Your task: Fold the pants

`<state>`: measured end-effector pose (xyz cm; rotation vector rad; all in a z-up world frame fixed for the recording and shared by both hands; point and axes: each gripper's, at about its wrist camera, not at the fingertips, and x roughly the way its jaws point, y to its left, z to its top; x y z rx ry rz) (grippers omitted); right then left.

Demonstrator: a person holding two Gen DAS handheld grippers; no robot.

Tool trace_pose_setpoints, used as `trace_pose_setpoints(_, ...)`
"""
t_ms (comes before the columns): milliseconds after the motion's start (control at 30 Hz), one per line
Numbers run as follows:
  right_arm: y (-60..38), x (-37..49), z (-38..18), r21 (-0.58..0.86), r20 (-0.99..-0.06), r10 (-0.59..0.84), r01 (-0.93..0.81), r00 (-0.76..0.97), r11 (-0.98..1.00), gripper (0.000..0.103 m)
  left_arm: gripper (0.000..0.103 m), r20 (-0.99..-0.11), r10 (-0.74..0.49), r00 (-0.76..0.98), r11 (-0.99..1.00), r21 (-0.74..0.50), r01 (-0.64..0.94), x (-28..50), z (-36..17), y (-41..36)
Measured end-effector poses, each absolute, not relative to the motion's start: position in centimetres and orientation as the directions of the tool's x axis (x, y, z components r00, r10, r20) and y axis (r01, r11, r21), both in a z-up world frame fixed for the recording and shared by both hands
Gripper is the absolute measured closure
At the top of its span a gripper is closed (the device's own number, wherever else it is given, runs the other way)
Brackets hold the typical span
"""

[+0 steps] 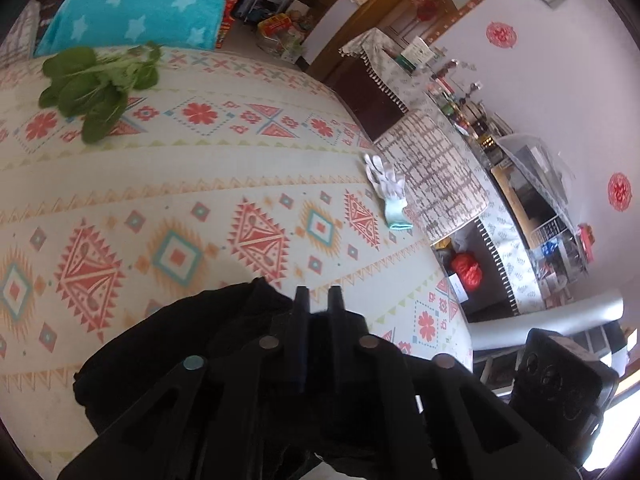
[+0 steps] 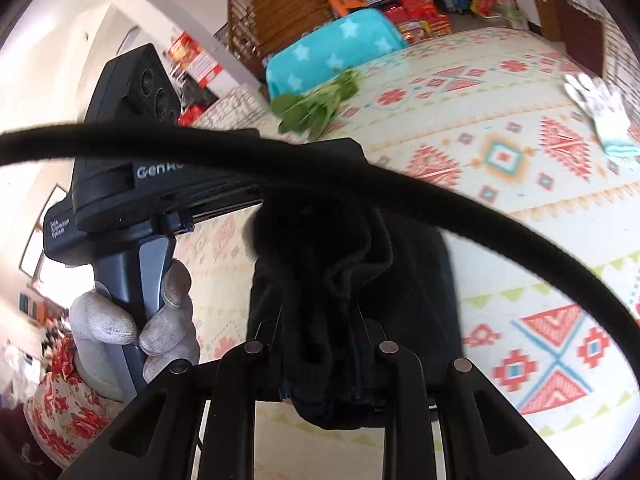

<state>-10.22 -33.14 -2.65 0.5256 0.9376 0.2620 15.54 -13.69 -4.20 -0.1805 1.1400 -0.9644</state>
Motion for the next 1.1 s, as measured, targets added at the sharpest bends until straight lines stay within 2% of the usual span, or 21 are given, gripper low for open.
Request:
trace_pose_setpoints(300, -26.6, -6.9, -4.4, 0.464, -0.763, 0.406, -0.011, 0.503, 0.886, 0.08, 0.098, -0.658, -0.746, 0.1, 0.617, -0.628, 0.474, 17.3, -6.1, -6.3)
trace_pose_setpoints(667, -22.7, -4.2, -4.9, 0.432, -0.783, 0.398, -0.044, 0.478, 0.901, 0.08, 0.098, -0.638, -0.762, 0.111, 0.619, -0.667, 0.415, 17.7, -7.2, -3.0)
trace_pose_setpoints(733, -21.6, -4.1, -5.3, 0.427, -0.787, 0.407, -0.066, 0.465, 0.902, 0.08, 0.094, -0.653, -0.748, 0.122, 0.639, -0.658, 0.399, 18.0, -7.7, -2.4)
trace_pose_setpoints(833, -20.2, -3.3, -6.6, 0.416, -0.794, 0.405, -0.082, 0.452, 0.906, 0.067, 0.085, -0.673, -0.726, 0.14, 0.667, -0.641, 0.38, 18.3, -8.3, -1.3)
trace_pose_setpoints(900, -19.6, -3.2, -7.0, 0.426, -0.79, 0.425, -0.102, 0.442, 0.899, 0.043, 0.081, -0.688, -0.709, 0.155, 0.687, -0.624, 0.372, 18.4, -8.5, -0.6)
trace_pose_setpoints(1000, -19.3, -3.9, -5.9, 0.4, -0.783, 0.419, -0.143, 0.459, 0.905, 0.032, 0.076, -0.705, -0.685, 0.187, 0.715, -0.598, 0.363, 18.6, -8.1, 0.6)
trace_pose_setpoints(1100, -20.6, -5.6, -4.2, 0.367, -0.77, 0.399, -0.165, 0.498, 0.915, 0.029, 0.07, -0.715, -0.66, 0.229, 0.738, -0.56, 0.377, 18.0, -6.5, 1.5)
